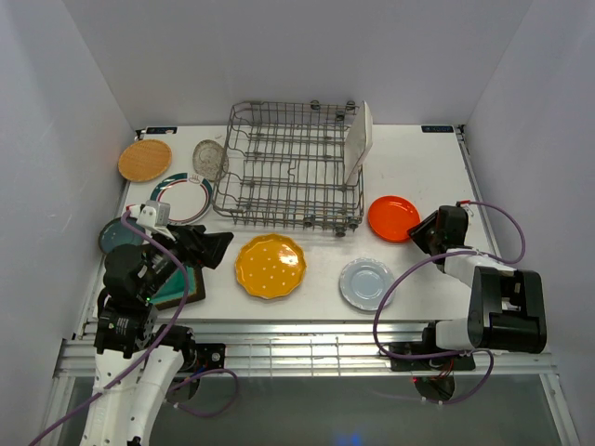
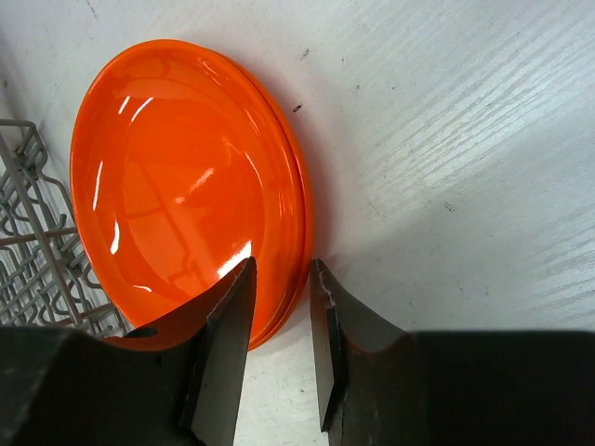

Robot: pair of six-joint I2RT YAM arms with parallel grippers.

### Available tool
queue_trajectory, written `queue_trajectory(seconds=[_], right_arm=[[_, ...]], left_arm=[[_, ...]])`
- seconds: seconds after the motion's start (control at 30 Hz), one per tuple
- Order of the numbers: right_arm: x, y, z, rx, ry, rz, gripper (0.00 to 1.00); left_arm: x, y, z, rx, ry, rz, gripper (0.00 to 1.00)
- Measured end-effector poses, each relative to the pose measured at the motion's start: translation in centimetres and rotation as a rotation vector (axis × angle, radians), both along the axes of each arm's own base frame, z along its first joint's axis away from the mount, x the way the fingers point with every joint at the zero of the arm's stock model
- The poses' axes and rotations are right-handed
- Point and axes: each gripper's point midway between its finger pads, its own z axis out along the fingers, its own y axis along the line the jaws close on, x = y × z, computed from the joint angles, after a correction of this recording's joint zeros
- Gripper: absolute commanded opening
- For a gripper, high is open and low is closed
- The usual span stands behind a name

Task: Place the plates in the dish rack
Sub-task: Pick up the plate at the center of the board.

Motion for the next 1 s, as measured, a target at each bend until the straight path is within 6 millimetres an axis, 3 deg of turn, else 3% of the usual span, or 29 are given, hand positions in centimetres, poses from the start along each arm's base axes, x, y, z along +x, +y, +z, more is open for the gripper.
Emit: queue_trajectory(seconds=[0.3, 1.0], right_arm=[[0.19, -0.01, 0.87, -0.002, -0.027, 0.000, 0.36], [0.52, 0.12, 0.84, 0.003, -0.037, 0.007, 0.35]], left_arm=[[-0.01, 0.00, 0.02, 0.000, -0.001, 0.000, 0.98], [-0.01, 0.01, 0.02, 0.000, -0.001, 0.000, 0.98]])
